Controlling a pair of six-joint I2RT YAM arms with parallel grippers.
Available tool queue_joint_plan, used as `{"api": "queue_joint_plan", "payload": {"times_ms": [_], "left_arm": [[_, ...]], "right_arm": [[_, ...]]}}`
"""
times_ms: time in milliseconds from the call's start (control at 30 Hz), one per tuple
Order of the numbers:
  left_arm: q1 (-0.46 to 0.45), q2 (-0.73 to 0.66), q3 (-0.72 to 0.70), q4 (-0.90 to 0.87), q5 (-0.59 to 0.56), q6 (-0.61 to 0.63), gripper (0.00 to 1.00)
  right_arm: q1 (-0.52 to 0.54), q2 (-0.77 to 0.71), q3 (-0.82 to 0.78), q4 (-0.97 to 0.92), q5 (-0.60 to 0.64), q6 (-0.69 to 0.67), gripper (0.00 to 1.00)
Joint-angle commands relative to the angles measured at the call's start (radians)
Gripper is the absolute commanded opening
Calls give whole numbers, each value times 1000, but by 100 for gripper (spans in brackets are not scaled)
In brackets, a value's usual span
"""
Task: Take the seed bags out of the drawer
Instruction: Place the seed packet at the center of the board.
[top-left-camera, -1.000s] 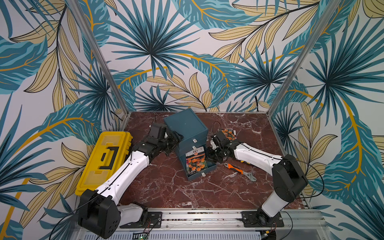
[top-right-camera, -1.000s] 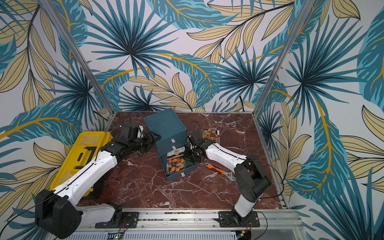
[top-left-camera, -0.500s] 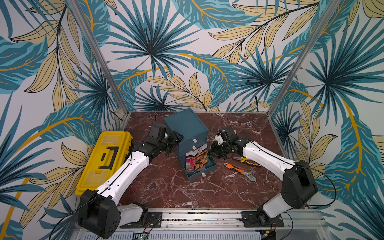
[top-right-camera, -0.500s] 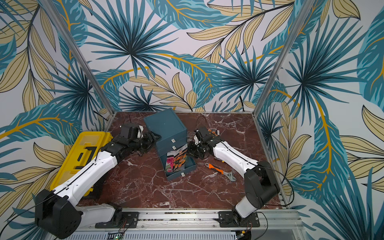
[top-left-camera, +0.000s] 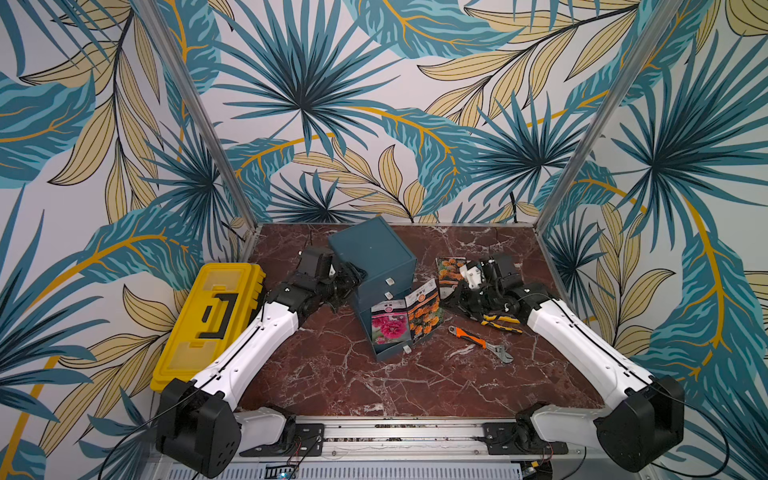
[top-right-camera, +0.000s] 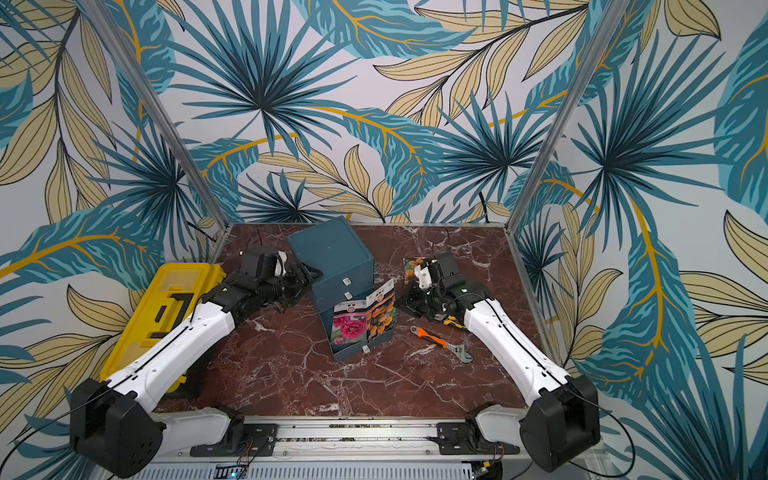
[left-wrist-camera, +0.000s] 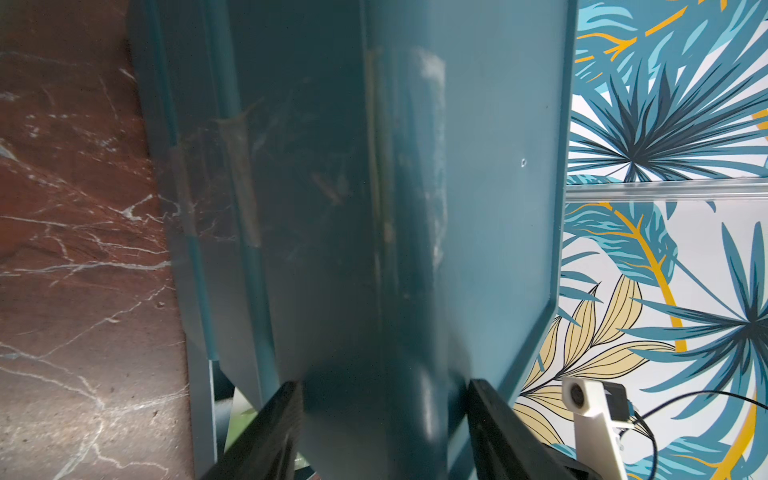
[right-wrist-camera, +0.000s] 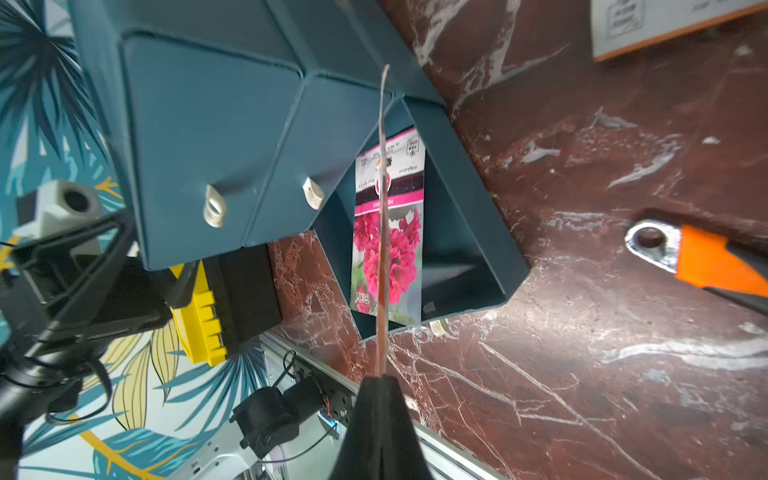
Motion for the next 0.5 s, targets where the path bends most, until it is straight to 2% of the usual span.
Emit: {"api": "queue_joint_plan", "payload": {"times_ms": [0, 200, 467], "left_arm": [[-19, 22, -46, -38, 15, 1, 66], [-19, 21, -44, -37, 15, 2, 66], [-20, 30, -43, -28, 17, -1, 66]], "right_arm": [[-64, -28, -3, -54, -33, -55, 0], [-185, 20, 73, -72, -46, -109, 0], [-295, 302, 270, -63, -66, -197, 0]]}}
